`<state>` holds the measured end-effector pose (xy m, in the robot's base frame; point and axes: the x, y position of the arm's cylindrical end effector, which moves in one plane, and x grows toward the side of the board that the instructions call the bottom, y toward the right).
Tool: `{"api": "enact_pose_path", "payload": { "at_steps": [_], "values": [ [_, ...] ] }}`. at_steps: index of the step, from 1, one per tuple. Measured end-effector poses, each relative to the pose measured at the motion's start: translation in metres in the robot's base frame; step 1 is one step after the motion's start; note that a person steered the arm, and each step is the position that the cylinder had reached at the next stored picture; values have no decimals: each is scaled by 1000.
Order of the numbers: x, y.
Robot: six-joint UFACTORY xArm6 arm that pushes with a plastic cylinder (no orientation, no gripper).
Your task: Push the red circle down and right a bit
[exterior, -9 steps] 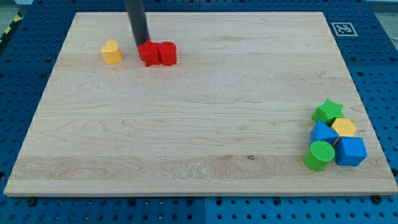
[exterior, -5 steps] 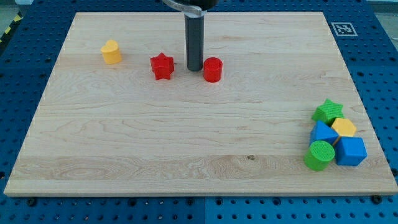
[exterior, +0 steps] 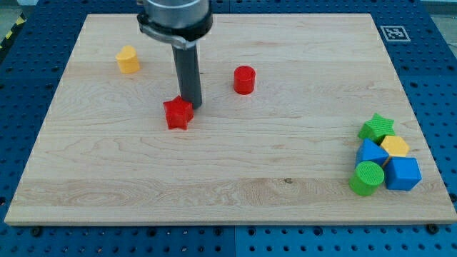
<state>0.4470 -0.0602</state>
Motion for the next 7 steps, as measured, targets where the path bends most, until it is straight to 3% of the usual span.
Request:
{"api": "enact_pose_path", "payload": {
  "at_steps": [1, 3, 4, 5, 7],
  "values": [
    [8, 11],
    [-33, -16],
    [-18, -56],
    [25, -53],
    [37, 25]
  ]
}}
